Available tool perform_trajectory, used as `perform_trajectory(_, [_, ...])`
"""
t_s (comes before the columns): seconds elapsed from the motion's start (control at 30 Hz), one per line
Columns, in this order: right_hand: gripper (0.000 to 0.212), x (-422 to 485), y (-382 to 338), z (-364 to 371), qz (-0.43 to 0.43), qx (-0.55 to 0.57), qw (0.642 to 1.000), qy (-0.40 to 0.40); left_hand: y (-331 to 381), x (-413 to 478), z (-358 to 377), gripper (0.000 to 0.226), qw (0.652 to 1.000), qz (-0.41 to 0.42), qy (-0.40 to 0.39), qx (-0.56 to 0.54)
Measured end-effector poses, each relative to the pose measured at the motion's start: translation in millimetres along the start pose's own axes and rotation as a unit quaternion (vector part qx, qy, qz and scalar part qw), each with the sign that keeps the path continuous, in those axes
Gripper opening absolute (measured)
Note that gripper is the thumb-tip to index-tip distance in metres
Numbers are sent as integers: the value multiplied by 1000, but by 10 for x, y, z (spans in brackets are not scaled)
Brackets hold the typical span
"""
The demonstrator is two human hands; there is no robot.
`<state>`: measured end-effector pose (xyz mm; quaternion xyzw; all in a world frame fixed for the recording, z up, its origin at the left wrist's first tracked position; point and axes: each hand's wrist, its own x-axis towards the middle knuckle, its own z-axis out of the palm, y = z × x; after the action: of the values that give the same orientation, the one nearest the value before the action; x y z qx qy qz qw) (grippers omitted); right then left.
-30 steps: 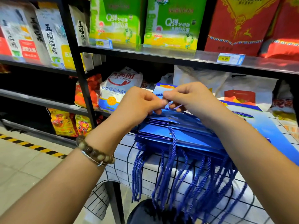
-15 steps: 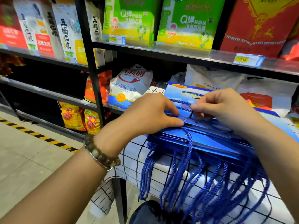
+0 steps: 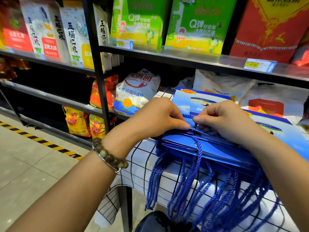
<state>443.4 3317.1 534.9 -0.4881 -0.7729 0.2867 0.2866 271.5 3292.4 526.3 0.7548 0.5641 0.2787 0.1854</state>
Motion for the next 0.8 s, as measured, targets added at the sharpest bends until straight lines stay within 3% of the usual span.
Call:
perform_trajectory(0.2, [27,53,5,-71,-83,-190,978,-25,37,10,50,32,995,30,62,67])
perform_trajectory(0.27, [29,45,22,-124,-84,-175,980,-47,41,13,55,33,992,30,98,74])
perform_trajectory(0.37, [10,-3,39,-199,-84,-114,984,-111,52,36,58,33,990,23,120,71])
perform_trajectory(0.47, [11,-7,78,-220,-108,-180,970,-126,84,51,79,27,990,14,117,78])
perform_trajectory(0.57, [18,-3,88,-193,-118,-229,961,-98,173,-26,82,16,981,16,182,58])
perform_trajectory(0.7, [19,-5,105,-177,-123,-229,962,-77,285,-89,159,36,958,-12,189,214])
perform_trajectory(0.8, [17,-21,90,-161,-127,-235,961,-73,347,-57,208,39,950,-60,166,256])
